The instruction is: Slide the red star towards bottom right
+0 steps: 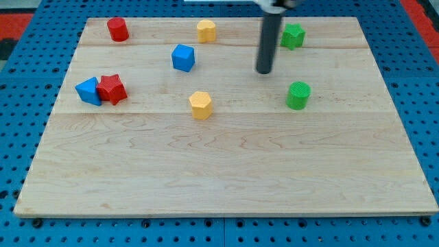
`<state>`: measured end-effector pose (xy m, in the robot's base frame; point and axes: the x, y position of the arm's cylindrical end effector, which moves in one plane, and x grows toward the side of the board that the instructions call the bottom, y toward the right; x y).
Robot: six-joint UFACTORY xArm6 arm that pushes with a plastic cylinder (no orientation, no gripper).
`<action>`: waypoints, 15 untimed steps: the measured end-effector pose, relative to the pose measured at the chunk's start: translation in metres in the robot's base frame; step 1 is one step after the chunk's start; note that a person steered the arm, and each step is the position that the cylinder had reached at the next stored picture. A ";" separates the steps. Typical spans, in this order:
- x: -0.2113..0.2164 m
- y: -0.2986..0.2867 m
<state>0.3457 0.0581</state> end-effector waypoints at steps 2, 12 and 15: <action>0.053 0.063; 0.160 -0.242; 0.207 -0.107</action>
<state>0.5529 -0.0486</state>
